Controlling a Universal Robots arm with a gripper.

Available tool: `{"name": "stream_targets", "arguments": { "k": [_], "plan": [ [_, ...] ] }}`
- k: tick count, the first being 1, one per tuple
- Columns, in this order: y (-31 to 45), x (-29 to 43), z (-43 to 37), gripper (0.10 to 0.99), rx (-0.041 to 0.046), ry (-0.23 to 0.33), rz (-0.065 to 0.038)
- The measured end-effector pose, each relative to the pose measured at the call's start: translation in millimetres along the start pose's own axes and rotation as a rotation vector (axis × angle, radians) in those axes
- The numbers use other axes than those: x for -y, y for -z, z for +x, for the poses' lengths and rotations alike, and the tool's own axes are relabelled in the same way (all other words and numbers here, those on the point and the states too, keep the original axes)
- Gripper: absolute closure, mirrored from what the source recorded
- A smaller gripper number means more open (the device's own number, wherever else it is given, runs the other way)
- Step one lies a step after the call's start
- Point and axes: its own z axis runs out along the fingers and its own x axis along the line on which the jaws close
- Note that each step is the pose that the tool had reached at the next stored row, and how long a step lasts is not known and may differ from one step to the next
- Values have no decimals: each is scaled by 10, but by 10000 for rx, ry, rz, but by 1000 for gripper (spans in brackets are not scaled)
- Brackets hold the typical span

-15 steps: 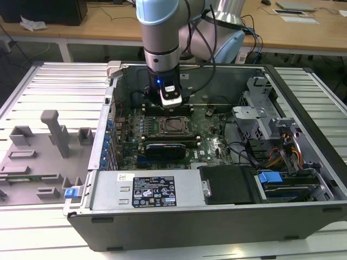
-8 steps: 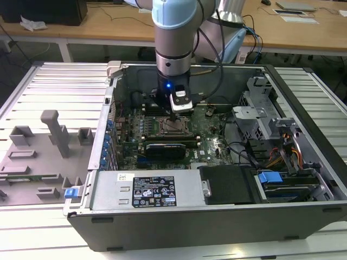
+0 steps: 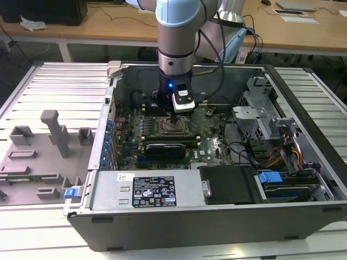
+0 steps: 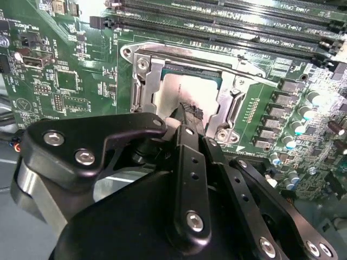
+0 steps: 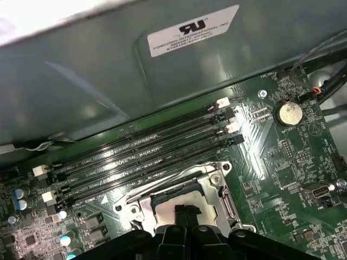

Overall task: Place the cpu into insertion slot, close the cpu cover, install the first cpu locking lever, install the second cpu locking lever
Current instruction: 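Install the first cpu locking lever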

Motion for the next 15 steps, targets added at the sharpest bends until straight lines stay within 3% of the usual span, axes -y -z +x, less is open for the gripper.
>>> {"name": "stream_targets", "arguments": {
  "k": [2, 4, 8, 15],
  "plan": [
    [0, -1, 0, 980, -18, 240, -6],
    [-2, -3, -7, 980, -72, 940, -28],
    [-4, -18, -56, 980, -104, 1331, -30],
    [128, -28, -61, 980, -59, 1556, 167]
  ]
}}
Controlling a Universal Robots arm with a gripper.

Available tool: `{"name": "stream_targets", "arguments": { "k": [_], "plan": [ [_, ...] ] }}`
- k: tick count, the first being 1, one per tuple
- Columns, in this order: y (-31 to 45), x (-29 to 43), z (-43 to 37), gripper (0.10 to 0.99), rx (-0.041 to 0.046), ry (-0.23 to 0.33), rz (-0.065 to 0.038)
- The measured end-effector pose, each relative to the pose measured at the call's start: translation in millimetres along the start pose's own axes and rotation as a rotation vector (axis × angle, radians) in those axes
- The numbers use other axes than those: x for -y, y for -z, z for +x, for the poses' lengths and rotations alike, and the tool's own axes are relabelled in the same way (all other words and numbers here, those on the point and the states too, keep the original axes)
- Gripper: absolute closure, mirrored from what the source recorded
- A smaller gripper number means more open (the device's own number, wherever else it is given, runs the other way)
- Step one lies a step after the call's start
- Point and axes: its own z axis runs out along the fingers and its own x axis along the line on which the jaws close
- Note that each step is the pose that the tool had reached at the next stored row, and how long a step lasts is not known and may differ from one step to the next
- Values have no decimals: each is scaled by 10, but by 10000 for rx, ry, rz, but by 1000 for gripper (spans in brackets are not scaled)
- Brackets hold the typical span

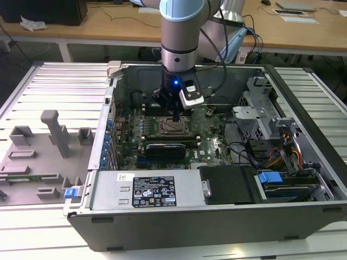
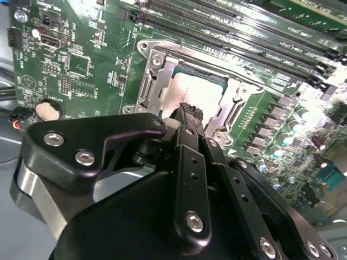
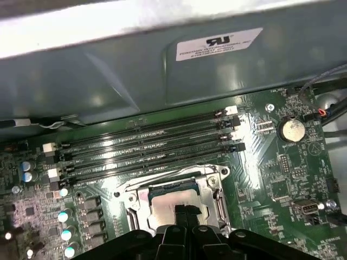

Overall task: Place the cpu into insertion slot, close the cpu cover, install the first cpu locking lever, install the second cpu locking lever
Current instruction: 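Install the first cpu locking lever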

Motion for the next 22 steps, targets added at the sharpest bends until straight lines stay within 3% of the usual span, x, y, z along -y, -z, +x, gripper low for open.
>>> {"name": "stream_targets", "arguments": {
  "k": [4, 14, 19, 22],
  "plan": [
    [71, -4, -3, 980, 23, 24, 126],
    [78, 136, -33, 980, 22, 58, 130],
    [76, 141, -43, 980, -20, 928, 100],
    [101, 140, -44, 980, -26, 1051, 98]
  ]
}}
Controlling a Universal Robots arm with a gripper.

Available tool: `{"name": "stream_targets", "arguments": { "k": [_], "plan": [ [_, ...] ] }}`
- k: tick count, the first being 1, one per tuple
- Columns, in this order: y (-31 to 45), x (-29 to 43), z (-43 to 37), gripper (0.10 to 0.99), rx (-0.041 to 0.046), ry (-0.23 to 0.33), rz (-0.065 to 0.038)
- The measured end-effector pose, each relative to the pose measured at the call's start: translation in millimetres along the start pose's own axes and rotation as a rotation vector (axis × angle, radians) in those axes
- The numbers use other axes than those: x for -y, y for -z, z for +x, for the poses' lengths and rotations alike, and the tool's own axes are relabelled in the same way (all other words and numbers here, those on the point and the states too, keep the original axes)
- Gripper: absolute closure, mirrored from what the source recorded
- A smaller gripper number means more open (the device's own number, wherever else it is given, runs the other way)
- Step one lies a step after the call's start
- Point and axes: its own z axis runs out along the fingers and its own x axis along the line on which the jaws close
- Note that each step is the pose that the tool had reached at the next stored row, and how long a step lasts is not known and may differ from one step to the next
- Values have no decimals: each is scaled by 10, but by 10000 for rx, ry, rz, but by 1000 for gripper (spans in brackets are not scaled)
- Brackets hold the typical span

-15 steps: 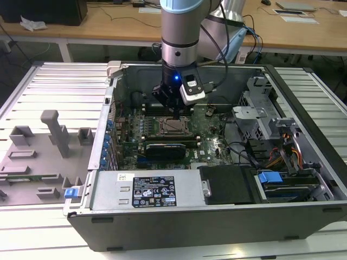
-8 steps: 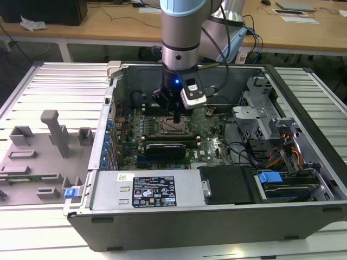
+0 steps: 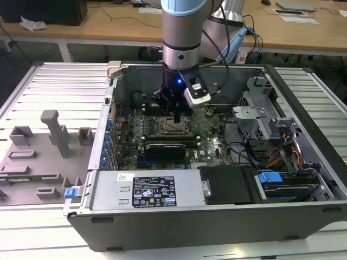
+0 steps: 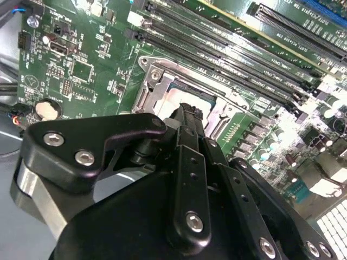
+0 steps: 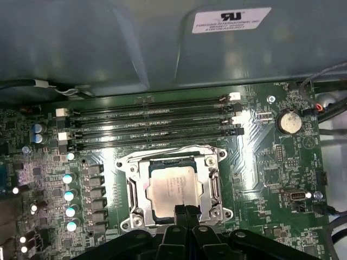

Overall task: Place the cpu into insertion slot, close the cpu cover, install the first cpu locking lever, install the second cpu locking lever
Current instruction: 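Install the first cpu locking lever, then install the second cpu locking lever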

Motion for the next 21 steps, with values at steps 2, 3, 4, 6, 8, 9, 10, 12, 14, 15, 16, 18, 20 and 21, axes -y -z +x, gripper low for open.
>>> {"name": "stream_targets", "arguments": {
  "k": [2, 3, 4, 6, 8, 9, 10, 12, 14, 15, 16, 18, 20, 21],
  "plan": [
    [3, -1, 0, 980, 1, 0, -2],
    [6, -1, 0, 980, 1, -1, -1],
    [10, -1, 0, 980, 0, -1, -1],
    [12, -1, 0, 980, 1, -1, -1],
    [15, -1, 0, 980, 1, -1, -1],
    [16, -1, -1, 980, 1, -1, -1],
    [18, -1, -1, 980, 0, -1, -1],
    [19, -1, -1, 980, 0, -1, -1],
    [20, -1, -1, 980, 0, 0, -1],
    [26, -2, -1, 980, -1, 1, 9],
    [42, -4, -1, 980, 1, 1, 21],
    [62, -5, -2, 980, 3, 1, 21],
    [64, -3, -1, 980, 3, -1, 22],
    [64, 4, -2, 980, 2, 0, 23]
  ]
}}
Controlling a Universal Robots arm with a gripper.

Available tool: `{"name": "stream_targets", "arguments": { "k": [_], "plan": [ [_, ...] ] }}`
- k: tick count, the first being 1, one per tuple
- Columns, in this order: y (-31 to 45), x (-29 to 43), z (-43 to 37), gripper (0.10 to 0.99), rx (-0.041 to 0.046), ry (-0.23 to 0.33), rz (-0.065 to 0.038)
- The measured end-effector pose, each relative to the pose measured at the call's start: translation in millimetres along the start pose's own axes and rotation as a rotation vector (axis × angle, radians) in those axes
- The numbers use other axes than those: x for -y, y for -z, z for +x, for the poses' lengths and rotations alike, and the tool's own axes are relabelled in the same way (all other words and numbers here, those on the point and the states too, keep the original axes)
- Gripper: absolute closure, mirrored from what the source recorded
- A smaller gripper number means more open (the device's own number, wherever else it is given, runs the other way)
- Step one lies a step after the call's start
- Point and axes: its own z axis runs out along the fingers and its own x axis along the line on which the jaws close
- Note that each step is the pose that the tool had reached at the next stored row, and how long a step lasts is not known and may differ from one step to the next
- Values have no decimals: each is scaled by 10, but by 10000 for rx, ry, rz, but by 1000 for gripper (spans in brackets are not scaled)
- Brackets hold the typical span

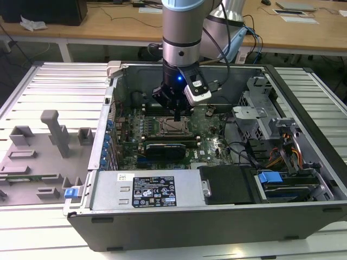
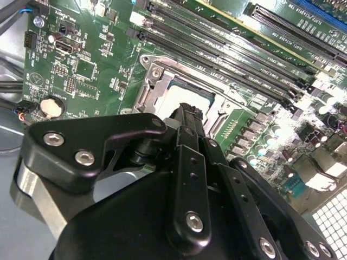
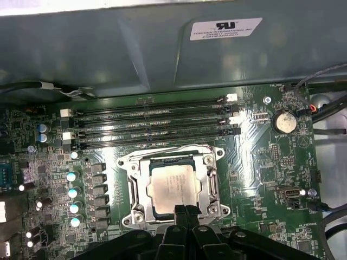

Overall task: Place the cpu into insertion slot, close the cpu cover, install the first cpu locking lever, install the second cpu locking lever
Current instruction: 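Install the second cpu locking lever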

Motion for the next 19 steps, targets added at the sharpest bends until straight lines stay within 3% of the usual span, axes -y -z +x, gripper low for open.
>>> {"name": "stream_targets", "arguments": {
  "k": [7, 12, 19],
  "plan": [
    [3, 117, -5, 980, 2, 0, -2],
    [30, 121, -7, 980, 1, 2, -2],
    [36, 261, -3, 980, 1, 1, -2]
  ]
}}
